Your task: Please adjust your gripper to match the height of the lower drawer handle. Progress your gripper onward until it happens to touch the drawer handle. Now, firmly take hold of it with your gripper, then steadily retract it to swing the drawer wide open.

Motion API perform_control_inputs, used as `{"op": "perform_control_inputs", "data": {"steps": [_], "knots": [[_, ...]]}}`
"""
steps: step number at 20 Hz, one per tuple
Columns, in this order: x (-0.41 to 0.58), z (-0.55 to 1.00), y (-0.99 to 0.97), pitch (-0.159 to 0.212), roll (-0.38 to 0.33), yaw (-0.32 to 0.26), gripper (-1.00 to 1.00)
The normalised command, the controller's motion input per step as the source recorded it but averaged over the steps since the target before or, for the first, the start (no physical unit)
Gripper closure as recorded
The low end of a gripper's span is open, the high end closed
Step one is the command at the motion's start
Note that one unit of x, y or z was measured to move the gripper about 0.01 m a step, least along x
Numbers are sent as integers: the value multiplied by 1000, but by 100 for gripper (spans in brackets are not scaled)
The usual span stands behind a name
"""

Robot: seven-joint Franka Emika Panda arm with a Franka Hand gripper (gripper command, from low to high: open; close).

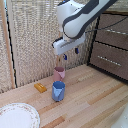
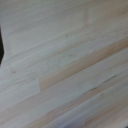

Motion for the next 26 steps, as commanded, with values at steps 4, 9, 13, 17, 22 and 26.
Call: {"op": "perform_control_inputs", "data": {"steps": [4, 9, 13, 17, 22, 26], "knots": [[-3, -141, -224, 0, -375, 124, -100], [0, -181, -183, 0, -375, 138, -100], [0, -211, -200, 0, -375, 138, -100], [31, -300, -257, 1, -334, 163, -100], [12, -288, -326, 1, -315, 156, -100], [54, -346, -404, 31, -266, 161, -100]]}}
